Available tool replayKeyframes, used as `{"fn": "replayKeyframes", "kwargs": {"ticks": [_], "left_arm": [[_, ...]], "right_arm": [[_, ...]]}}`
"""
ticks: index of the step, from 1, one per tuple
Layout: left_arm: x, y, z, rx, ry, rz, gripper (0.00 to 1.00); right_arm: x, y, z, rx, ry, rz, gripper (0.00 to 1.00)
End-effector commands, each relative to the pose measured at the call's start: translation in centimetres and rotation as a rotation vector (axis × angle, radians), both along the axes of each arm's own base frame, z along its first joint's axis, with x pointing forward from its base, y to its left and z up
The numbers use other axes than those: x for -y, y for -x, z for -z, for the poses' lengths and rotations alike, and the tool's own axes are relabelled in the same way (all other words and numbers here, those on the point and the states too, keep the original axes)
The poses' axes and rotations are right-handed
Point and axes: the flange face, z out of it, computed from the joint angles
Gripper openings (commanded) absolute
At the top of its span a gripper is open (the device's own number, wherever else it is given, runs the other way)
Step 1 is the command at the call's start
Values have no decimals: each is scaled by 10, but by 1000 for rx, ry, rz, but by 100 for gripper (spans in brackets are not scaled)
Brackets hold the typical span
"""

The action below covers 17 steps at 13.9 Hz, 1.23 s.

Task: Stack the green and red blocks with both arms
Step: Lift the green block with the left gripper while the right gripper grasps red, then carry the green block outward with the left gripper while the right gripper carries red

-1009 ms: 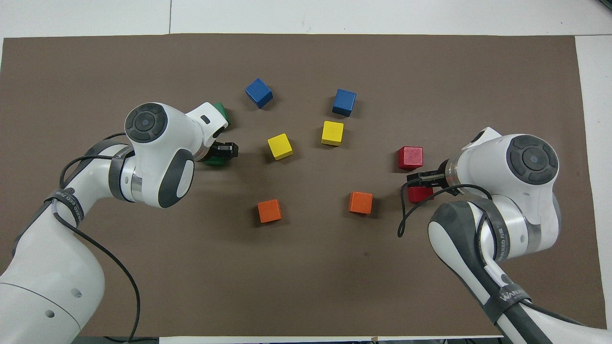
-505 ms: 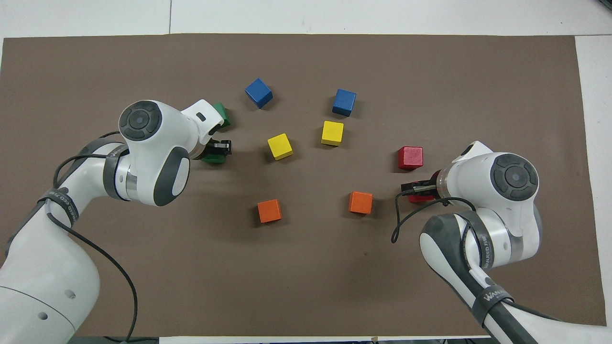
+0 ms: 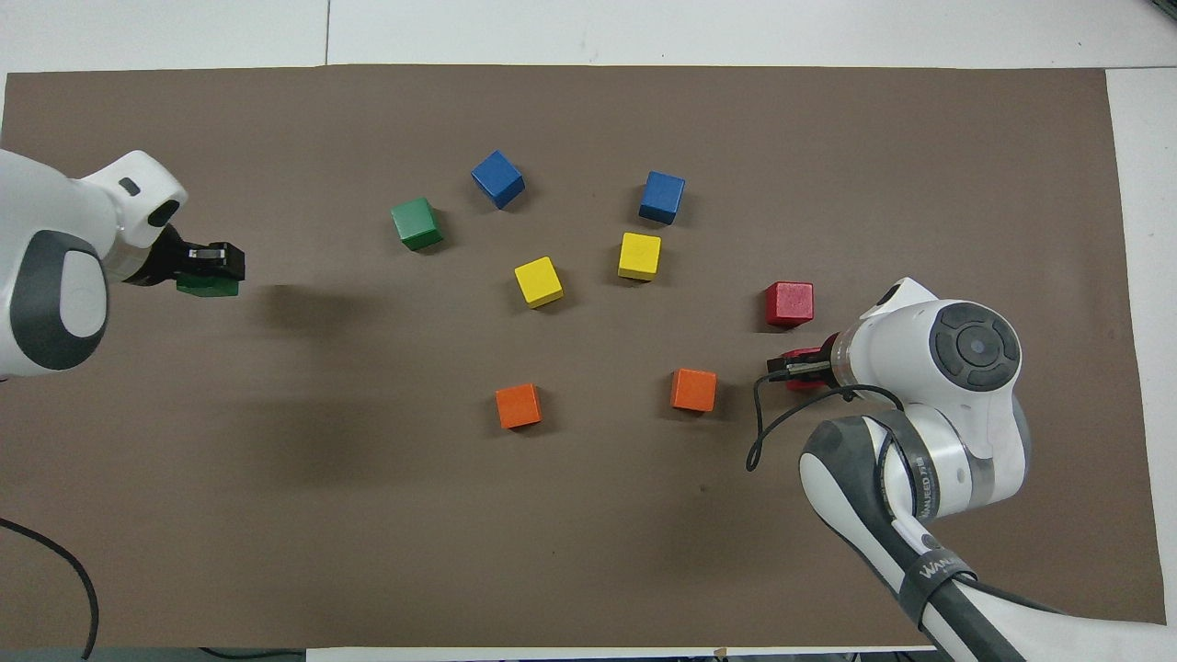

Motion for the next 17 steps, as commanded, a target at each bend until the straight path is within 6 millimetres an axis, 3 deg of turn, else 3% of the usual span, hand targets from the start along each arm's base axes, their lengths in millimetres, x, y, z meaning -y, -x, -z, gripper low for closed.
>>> {"fn": "replayKeyframes", "kwargs": {"ticks": [1, 2, 4, 6, 7, 8, 9, 10, 11, 14, 15, 17], "left_arm": [[-36, 8, 12, -8, 6, 29, 0], [-48, 7, 20, 1, 5, 35, 0], [-71, 4, 38, 26, 0, 68, 0], [-81, 2, 48, 49, -5, 65, 0], [-82, 2, 52, 54, -6, 62, 0], [-82, 2, 56, 57, -6, 62, 0], [-83, 3, 62, 60, -6, 59, 0], [-83, 3, 67, 74, -10, 55, 0], [-82, 5, 71, 80, -11, 53, 0], [-83, 5, 75, 82, -12, 52, 0], [-83, 5, 76, 85, -12, 52, 0], [-82, 5, 77, 87, -13, 61, 0]], "right_arm": [[0, 1, 3, 10, -3, 25, 36], [0, 1, 2, 4, -2, 24, 4], [5, -10, -12, -1, -1, 28, 0], [18, -34, -55, -52, 11, 37, 0], [38, -49, -78, -75, 12, 24, 0], [72, -64, -101, -73, 7, 4, 0], [111, -74, -111, -58, 3, -21, 0], [145, -78, -115, -35, 3, -35, 0], [163, -80, -114, -15, 5, -28, 0], [199, -88, -96, 23, 11, 7, 0], [206, -92, -83, 32, 12, -6, 0], [203, -93, -68, 27, 10, -6, 0]]}}
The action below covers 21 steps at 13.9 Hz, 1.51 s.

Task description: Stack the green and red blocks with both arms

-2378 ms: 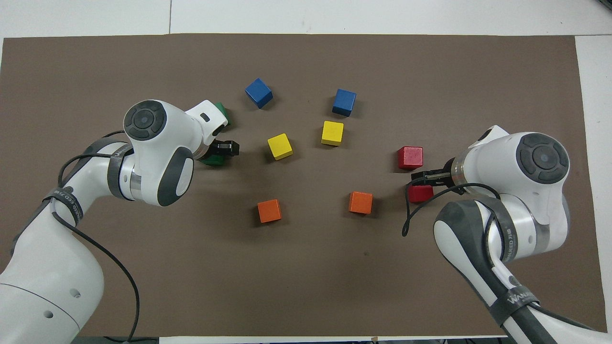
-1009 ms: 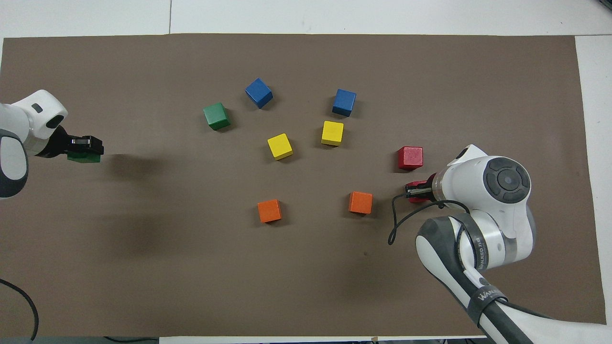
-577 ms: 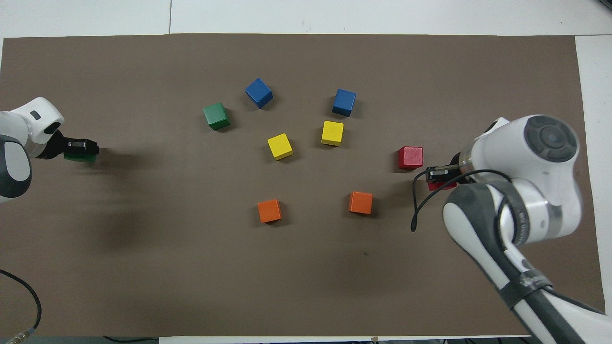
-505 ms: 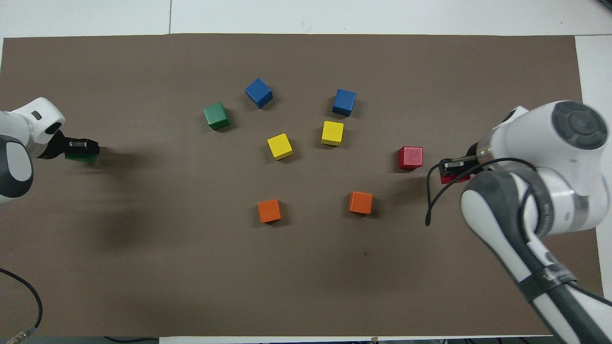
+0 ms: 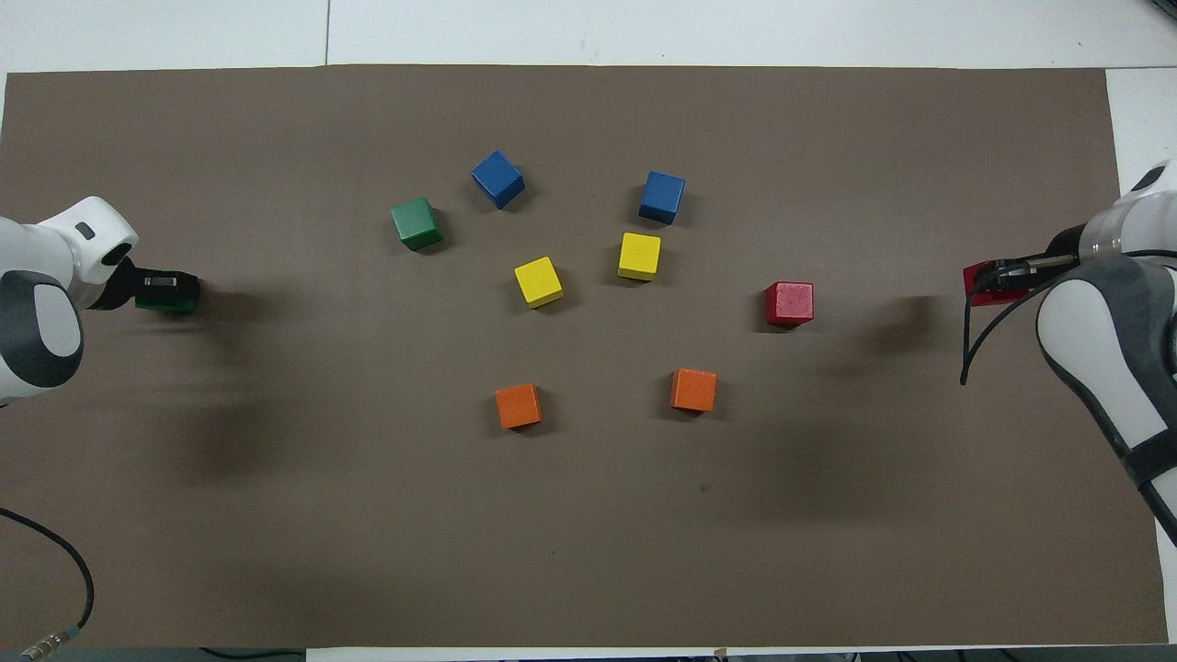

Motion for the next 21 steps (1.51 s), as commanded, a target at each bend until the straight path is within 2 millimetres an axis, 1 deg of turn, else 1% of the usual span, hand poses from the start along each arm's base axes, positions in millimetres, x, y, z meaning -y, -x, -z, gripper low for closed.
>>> {"fn": "replayKeyframes", "kwargs": {"ticks": [1, 3, 5, 6, 7, 8, 9, 10, 11, 13, 14, 15, 16, 17, 18, 19, 20, 21], "left_arm": [[0, 2, 2, 12, 2, 20, 99], [3, 1, -4, -15, 6, 32, 100], [9, -5, -22, -48, 13, 48, 100], [11, -9, -37, -63, 16, 53, 100], [13, -13, -56, -76, 19, 58, 100], [25, -21, -79, -77, 19, 80, 100], [48, -33, -105, -62, 16, 110, 100], [76, -44, -117, -46, 10, 129, 100], [110, -49, -119, -25, -6, 123, 100], [182, -48, -120, -14, 17, -48, 100], [221, -45, -109, -35, 27, -123, 100], [256, -43, -100, -49, 34, -183, 100], [280, -46, -92, -52, 38, -255, 100], [296, -52, -84, -49, 27, -294, 100], [309, -54, -79, -51, 26, -318, 100], [314, -55, -70, -59, 24, -349, 100], [318, -56, -62, -61, 27, -388, 100], [327, -56, -60, -34, 35, -413, 100]], "right_arm": [[-2, -3, 18, 3, -2, -21, 0], [-4, 8, 41, 14, 1, -20, 0], [-6, 11, 49, 7, 0, -22, 0], [-8, 12, 54, 3, -1, -25, 0], [-8, 13, 62, 5, -1, -24, 0], [-7, 14, 67, 11, 0, -23, 0], [-8, 14, 69, 13, 1, -24, 0], [-8, 16, 72, 9, 0, -24, 0], [-9, 17, 72, 9, -1, -24, 0], [-9, 17, 73, 8, 0, -24, 0], [-9, 18, 74, 7, -1, -23, 0], [-10, 19, 74, 6, -2, -24, 0], [-11, 20, 76, 12, 0, -26, 0], [-11, 22, 79, 25, 2, -25, 0], [-11, 24, 81, 31, 3, -25, 2], [-11, 24, 82, 28, 3, -28, 6], [-11, 24, 81, 27, 3, -34, 43], [-11, 24, 80, 21, 1, -26, 99]]}}
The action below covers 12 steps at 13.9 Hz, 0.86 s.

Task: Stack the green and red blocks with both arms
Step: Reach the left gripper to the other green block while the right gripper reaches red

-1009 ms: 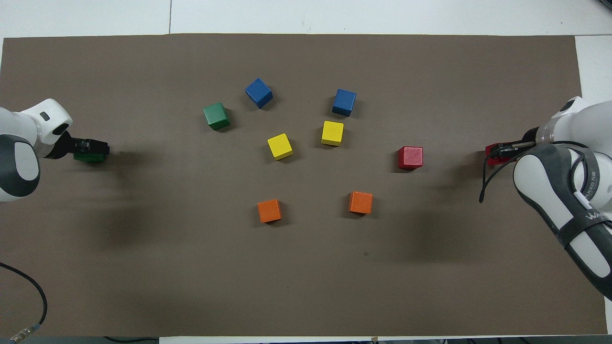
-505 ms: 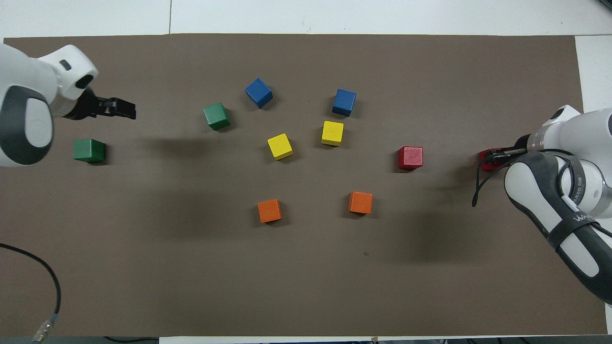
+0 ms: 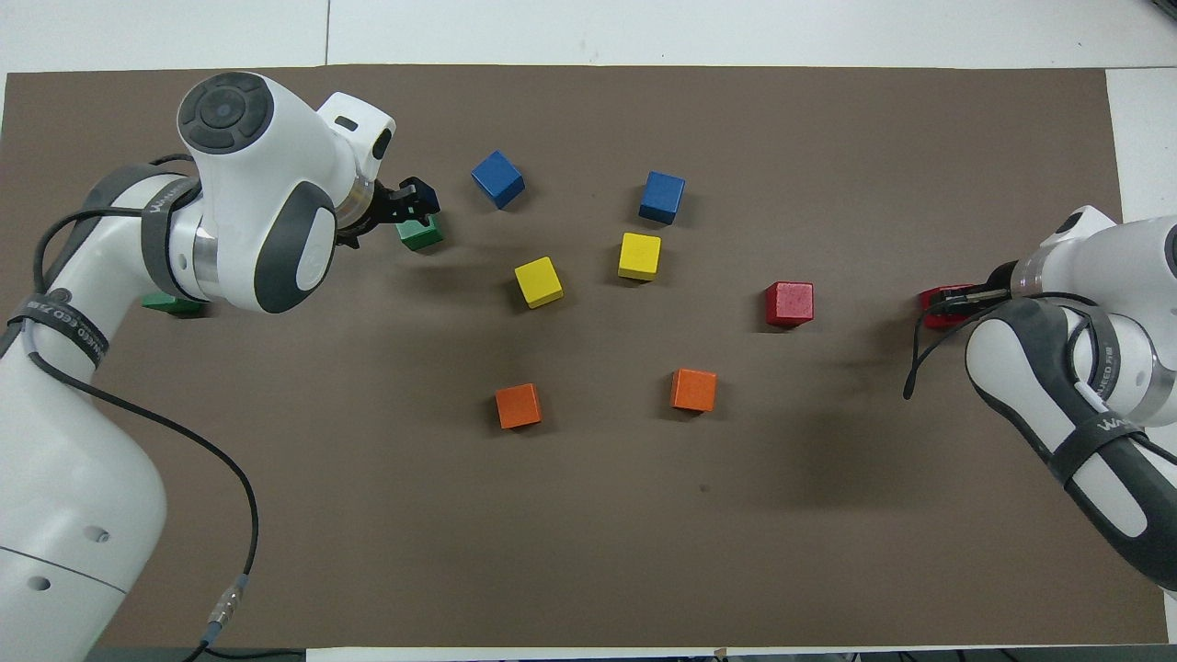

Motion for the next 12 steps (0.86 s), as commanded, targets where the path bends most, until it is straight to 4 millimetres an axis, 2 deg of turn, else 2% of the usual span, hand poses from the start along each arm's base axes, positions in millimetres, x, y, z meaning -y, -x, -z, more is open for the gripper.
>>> {"fn": "replayKeyframes", "kwargs": {"ticks": [1, 3, 5, 7, 10, 11, 12], "left_arm": [[5, -12, 6, 47, -14, -63, 100], [5, -15, 14, 45, -6, -108, 100], [7, -17, 23, 52, 3, -147, 100], [6, -20, 28, 66, 12, -170, 100], [8, -23, 41, 75, 11, -177, 100], [9, -24, 51, 69, 4, -176, 100], [12, -31, 58, 87, 5, -175, 100]], "right_arm": [[-1, 5, 1, -4, -2, -17, 100], [-5, -1, -29, -49, -12, -24, 100], [-11, -7, -72, -76, -21, -34, 100], [-37, -14, -101, -75, -22, -27, 100], [-126, -16, -113, -77, -23, 105, 100], [-150, -16, -112, -62, -25, 124, 100], [-156, -18, -107, -37, -31, 147, 100]]}}
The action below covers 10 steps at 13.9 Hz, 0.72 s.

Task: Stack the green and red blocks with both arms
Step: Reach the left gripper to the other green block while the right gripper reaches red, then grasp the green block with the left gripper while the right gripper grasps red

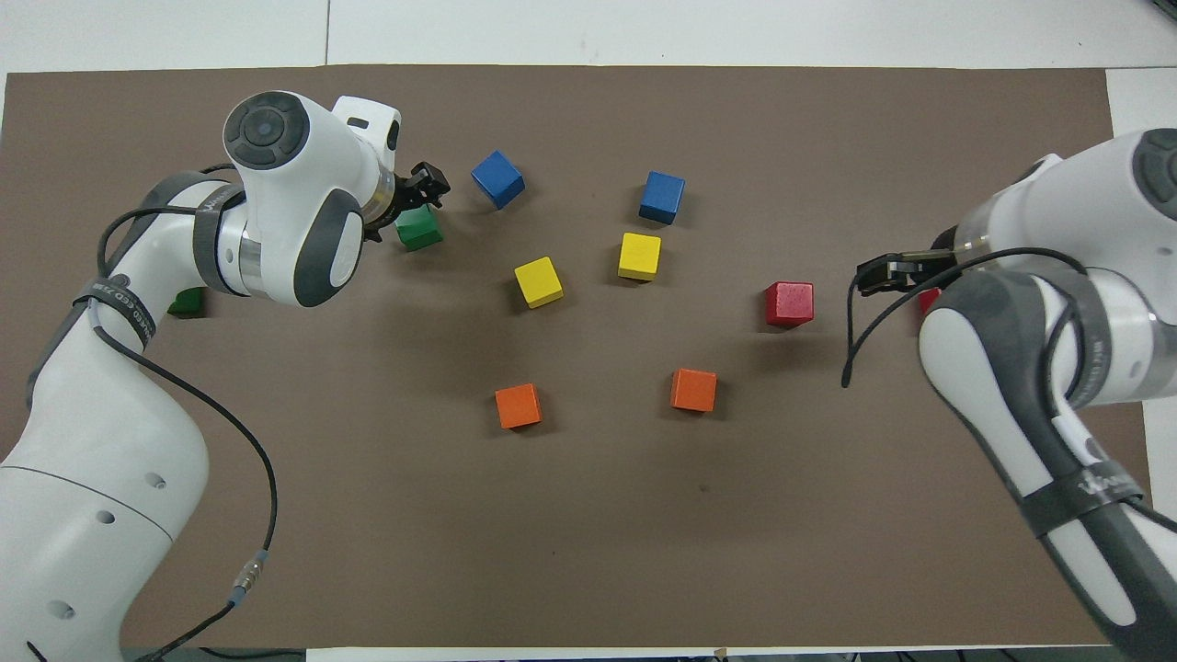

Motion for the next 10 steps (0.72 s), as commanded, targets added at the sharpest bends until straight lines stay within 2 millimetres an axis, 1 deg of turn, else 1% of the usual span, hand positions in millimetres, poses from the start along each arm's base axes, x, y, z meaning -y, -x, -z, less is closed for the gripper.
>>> {"fn": "replayKeyframes", "kwargs": {"ticks": [1, 2, 3, 4, 5, 6, 7, 8, 9, 10], "left_arm": [[11, -14, 16, 37, -26, -5, 100], [11, -13, 16, 33, -43, 6, 100], [11, -13, 16, 33, -46, 7, 100], [12, -13, 16, 39, -44, 9, 99], [13, -14, 15, 45, -42, 11, 87], [12, -13, 16, 46, -49, 15, 72], [14, -8, 23, 39, -83, 40, 56], [15, 2, 32, 19, -114, 64, 45], [15, 8, 36, 10, -126, 73, 16], [14, 10, 37, 3, -129, 75, 0]], "right_arm": [[-14, -5, 13, 24, -12, 71, 100], [-21, -6, 22, 12, -11, 90, 100], [-33, -6, 28, 11, -12, 101, 100], [-39, -3, 39, 9, -12, 116, 100], [-41, 0, 49, 22, -14, 126, 100], [-42, 3, 59, 38, -18, 140, 100], [-49, 3, 64, 49, -24, 182, 100], [-63, 4, 69, 47, -26, 200, 100], [-65, 2, 75, 50, -27, 205, 100], [-65, 0, 77, 63, -31, 207, 100]]}}
